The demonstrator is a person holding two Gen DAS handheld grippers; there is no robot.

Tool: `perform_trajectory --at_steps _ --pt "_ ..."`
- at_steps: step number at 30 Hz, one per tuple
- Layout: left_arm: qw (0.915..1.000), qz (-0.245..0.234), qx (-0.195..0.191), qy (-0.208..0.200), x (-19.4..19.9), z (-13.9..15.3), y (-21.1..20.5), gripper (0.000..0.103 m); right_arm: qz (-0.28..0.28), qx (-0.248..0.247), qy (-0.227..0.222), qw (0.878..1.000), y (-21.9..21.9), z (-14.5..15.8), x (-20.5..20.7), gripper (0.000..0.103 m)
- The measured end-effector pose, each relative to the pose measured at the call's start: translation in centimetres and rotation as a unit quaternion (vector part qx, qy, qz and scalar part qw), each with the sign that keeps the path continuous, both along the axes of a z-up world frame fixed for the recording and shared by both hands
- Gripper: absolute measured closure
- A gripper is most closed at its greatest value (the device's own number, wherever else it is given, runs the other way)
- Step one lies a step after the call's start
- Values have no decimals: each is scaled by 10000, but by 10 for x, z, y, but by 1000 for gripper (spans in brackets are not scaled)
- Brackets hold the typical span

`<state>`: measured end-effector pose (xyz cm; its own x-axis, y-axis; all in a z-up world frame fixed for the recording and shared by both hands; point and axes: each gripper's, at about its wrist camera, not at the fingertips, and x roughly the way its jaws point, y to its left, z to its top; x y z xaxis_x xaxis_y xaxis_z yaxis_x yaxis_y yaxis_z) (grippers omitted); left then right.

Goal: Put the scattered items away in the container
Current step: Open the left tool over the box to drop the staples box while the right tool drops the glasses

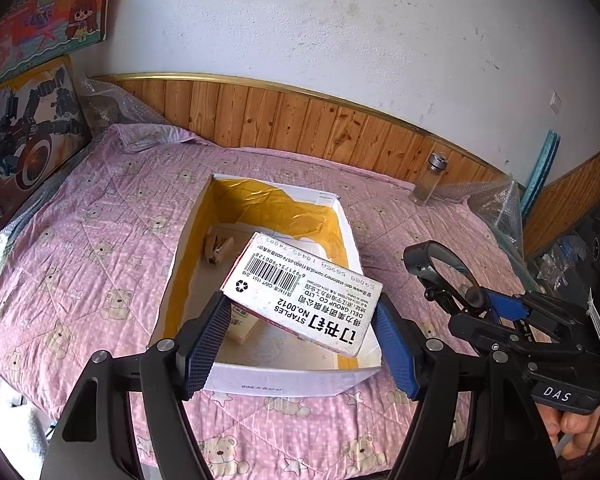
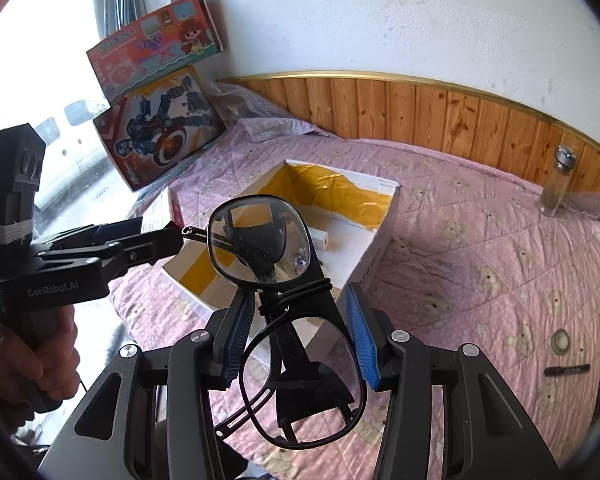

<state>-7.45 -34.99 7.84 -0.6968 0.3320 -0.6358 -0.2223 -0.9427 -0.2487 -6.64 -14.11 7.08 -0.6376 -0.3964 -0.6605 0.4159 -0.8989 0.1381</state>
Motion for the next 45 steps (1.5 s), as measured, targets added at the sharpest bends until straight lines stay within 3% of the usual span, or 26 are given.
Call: perform_trajectory --at_steps 11,26,35,40,45 --pt "9994 -154 39 -296 -36 -17 4 31 140 -16 -100 9999 -28 1 -64 54" --pt "9948 -620 117 -805 -70 -50 24 31 23 -322 -683 9971 -41 -21 -163 54" --pt "9903 -745 88 -1166 -88 -71 30 30 -52 42 -883 9961 -57 -49 -207 54" --pt "9872 -793 -15 -1385 -96 -86 34 29 -259 481 -844 9949 -59 -64 -228 50" --pt "9851 -737 34 -1554 -103 -94 28 29 -365 419 -854 9948 -51 -65 -234 49"
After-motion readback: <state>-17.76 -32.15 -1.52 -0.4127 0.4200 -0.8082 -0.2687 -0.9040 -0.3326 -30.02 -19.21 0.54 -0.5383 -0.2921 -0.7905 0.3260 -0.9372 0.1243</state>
